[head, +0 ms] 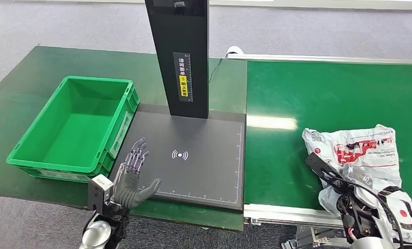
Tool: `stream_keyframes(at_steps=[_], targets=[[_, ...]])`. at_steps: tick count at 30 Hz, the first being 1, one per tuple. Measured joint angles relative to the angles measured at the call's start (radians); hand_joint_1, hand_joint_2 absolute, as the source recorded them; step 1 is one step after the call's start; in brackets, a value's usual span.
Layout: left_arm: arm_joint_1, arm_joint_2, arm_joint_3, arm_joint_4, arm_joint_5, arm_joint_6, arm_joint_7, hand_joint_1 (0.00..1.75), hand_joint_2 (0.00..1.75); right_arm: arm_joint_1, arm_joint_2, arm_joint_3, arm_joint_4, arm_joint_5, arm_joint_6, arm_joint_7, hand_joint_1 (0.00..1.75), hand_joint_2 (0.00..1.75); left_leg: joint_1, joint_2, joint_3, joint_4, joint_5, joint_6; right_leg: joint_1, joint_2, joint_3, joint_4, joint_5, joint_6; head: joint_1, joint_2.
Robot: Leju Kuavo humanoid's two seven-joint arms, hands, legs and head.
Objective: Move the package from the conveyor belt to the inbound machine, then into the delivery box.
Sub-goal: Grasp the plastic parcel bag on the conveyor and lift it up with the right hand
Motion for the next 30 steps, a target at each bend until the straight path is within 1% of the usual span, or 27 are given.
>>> stream_keyframes(at_steps=[3,6,9,13,15,17,19,23,25,27,30], targets=[[0.002,0.000,0.000,0.000,0.000,0.002,0.000,0.00,1.75,0.000,0.005,-0.001,-0.003,-0.010,-0.019,-0.022,1.75,1.75,0.000,0.000,0.000,0.000,0.000,0.000,0.000,0.000,0.000,0.000,0.000,0.000,0.000,0.000],[0.013,0.000,0.001,-0.006,0.001,-0.001,0.002,0.00,1.75,0.003,0.020,-0.008,-0.027,-0.051,-0.075,-0.077,1.75,1.75,0.000,0.001,0.000,0.000,0.000,0.000,0.000,0.000,0.000,0.000,0.000,0.000,0.000,0.000],[0.028,-0.001,0.002,-0.027,0.003,-0.011,0.004,0.00,1.75,0.012,0.047,-0.019,-0.103,-0.143,-0.173,-0.183,1.75,1.75,0.000,0.001,-0.001,0.000,0.000,0.000,0.000,0.000,0.000,0.000,0.000,0.000,0.000,0.000],[0.035,-0.003,0.010,-0.054,0.013,0.002,-0.023,0.00,1.75,0.030,0.092,-0.031,-0.263,-0.307,-0.307,-0.366,1.75,1.75,0.000,0.000,0.000,0.000,0.000,0.000,0.000,0.000,-0.001,0.000,0.000,0.000,0.000,0.000],[0.035,-0.005,0.014,-0.064,0.017,0.017,-0.040,0.00,1.75,0.048,0.115,-0.033,-0.351,-0.370,-0.347,-0.437,1.75,1.75,0.000,0.000,0.000,0.000,0.000,0.000,0.000,0.000,-0.001,0.000,0.000,0.000,0.000,0.000],[0.034,-0.005,0.016,-0.070,0.019,0.023,-0.047,0.00,1.75,0.063,0.129,-0.033,-0.416,-0.394,-0.358,-0.460,1.75,1.75,0.000,0.000,0.000,0.000,0.000,0.000,0.000,0.000,-0.001,0.000,0.000,0.000,0.000,0.000],[0.034,-0.005,0.017,-0.074,0.020,0.024,-0.049,0.00,1.75,0.076,0.139,-0.033,-0.459,-0.402,-0.360,-0.462,1.75,1.75,0.000,0.000,-0.001,0.000,0.000,0.000,0.000,0.000,0.000,0.000,0.000,0.000,0.000,0.000],[0.034,-0.005,0.018,-0.076,0.021,0.024,-0.049,0.00,1.75,0.092,0.149,-0.033,-0.506,-0.409,-0.362,-0.465,1.75,1.75,0.000,0.000,0.000,0.000,0.000,0.000,0.000,0.000,0.000,0.000,0.000,0.000,0.000,0.000],[0.034,-0.005,0.018,-0.076,0.023,0.026,-0.054,0.00,1.75,0.097,0.152,-0.033,-0.519,-0.424,-0.367,-0.481,1.75,1.75,0.000,0.000,0.000,0.000,0.000,0.000,0.000,0.000,0.000,0.000,0.000,0.000,0.000,0.000],[0.034,-0.005,0.019,-0.076,0.033,0.031,-0.070,0.00,1.75,0.103,0.157,-0.032,-0.534,-0.467,-0.385,-0.538,1.75,1.75,0.000,0.000,0.000,0.000,0.000,0.000,0.000,0.000,0.000,0.000,0.000,0.000,0.000,0.000],[0.033,-0.005,0.020,-0.079,0.051,0.039,-0.094,0.00,1.75,0.121,0.173,-0.021,-0.588,-0.571,-0.413,-0.661,1.75,1.75,0.000,0.000,0.000,0.000,0.000,0.000,0.000,0.000,-0.001,0.000,0.000,0.000,0.000,0.000]])
